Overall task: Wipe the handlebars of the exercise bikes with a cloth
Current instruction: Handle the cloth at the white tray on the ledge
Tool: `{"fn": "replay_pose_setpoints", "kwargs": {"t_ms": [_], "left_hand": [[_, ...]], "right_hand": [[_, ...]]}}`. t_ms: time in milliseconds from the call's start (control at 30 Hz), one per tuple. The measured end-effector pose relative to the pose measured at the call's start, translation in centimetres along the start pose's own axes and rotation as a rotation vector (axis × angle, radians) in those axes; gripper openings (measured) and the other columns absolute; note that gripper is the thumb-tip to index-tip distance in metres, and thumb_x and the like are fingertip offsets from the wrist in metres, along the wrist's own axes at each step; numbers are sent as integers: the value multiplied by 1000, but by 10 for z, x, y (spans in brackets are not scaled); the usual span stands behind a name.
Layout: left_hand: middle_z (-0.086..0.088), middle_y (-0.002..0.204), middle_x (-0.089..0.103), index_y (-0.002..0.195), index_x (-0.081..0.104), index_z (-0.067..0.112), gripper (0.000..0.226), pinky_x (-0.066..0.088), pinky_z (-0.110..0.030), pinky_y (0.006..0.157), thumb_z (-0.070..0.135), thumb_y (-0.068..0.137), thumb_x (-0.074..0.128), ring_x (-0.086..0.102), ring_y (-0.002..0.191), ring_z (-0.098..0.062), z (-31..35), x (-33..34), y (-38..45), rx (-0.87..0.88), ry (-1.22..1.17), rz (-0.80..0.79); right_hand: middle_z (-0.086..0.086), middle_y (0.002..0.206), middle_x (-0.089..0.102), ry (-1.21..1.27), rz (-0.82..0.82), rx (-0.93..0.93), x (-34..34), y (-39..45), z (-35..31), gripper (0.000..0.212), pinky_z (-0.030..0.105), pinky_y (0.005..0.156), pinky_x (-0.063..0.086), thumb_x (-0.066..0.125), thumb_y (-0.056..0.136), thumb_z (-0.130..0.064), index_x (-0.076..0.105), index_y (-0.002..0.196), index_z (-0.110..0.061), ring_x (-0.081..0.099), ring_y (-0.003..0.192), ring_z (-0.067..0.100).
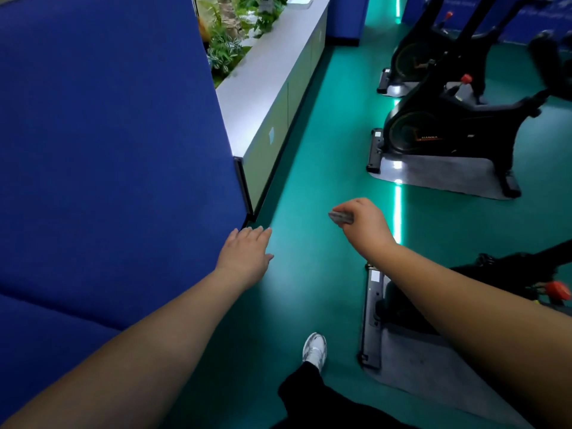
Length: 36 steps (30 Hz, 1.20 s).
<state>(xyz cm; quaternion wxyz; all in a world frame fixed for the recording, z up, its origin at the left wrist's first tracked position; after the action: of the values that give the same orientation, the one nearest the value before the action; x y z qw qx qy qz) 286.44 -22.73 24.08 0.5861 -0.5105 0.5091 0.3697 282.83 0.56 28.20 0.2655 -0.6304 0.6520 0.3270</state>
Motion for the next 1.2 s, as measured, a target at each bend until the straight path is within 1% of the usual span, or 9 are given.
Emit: {"fn": "replay_pose_setpoints", "kwargs": {"t_ms": [67,167,500,633,767,900,967,1100,1200], "left_hand": [[-1,158,19,152,10,19,62,9,-41,119,42,100,34,17,145,-21,-8,-1,29,7,17,-9],[-1,158,18,152,10,19,62,9,-41,119,42,100,34,17,145,-21,-17,-5,73,15,29,-27],[1,158,18,152,11,21,62,9,-42,119,45,100,33,14,145,-22,-41,-36,204,22,-10,11],[2,159,14,152,10,23,62,5,-43,119,45,100,33,9,146,-22,-54,-56,262,62,-17,32],[1,160,12,153,8,22,63,5,-44,119,47,99,31,7,146,-23,-71,-78,328,117,30,58],[0,159,15,152,9,21,64,6,-45,119,47,99,32,10,146,-24,-89,-98,398,172,47,94],[-1,159,16,152,10,20,64,7,-45,118,47,99,33,11,146,-24,-94,-103,428,198,55,90],[-2,159,16,152,11,20,64,8,-45,118,47,98,32,12,146,-25,-102,-113,489,239,96,85],[-3,159,14,153,10,20,64,7,-46,118,48,99,31,10,146,-25,-102,-120,536,251,113,71]], "right_hand": [[15,108,59,-35,-23,12,10,26,9,30,8,77,30,60,81,6,70,107,-6,58,100,25],[14,108,59,-73,-49,47,19,69,22,29,13,78,31,61,82,2,70,107,-9,57,101,26],[11,99,60,-114,-34,85,18,190,42,22,13,68,26,62,83,-5,72,101,-13,55,93,22],[9,101,60,-103,-7,121,18,238,49,23,18,74,31,61,84,-6,72,101,-16,54,94,21],[10,102,60,-90,52,142,18,298,47,22,14,74,29,62,85,-7,72,102,-15,51,91,16],[10,98,63,-109,109,155,17,364,46,20,15,68,30,62,83,-5,73,96,-15,57,90,20],[11,99,63,-101,133,174,17,391,47,22,16,70,31,61,83,-3,73,96,-15,58,91,22],[13,103,60,-71,176,205,17,440,53,26,9,72,28,59,83,2,72,102,-11,54,92,21],[12,105,59,-56,186,224,17,479,66,28,7,73,28,58,83,3,71,103,-11,50,89,15]]}}
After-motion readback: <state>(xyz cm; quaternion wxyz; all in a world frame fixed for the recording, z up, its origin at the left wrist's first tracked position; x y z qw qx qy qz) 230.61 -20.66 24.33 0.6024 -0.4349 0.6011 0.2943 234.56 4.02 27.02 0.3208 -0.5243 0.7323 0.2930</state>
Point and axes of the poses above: each hand's wrist, its own y-axis towards the middle knuckle, its own x-axis out of the palm, z = x × y, the point moved 6 cm from there along y, towards the middle knuckle
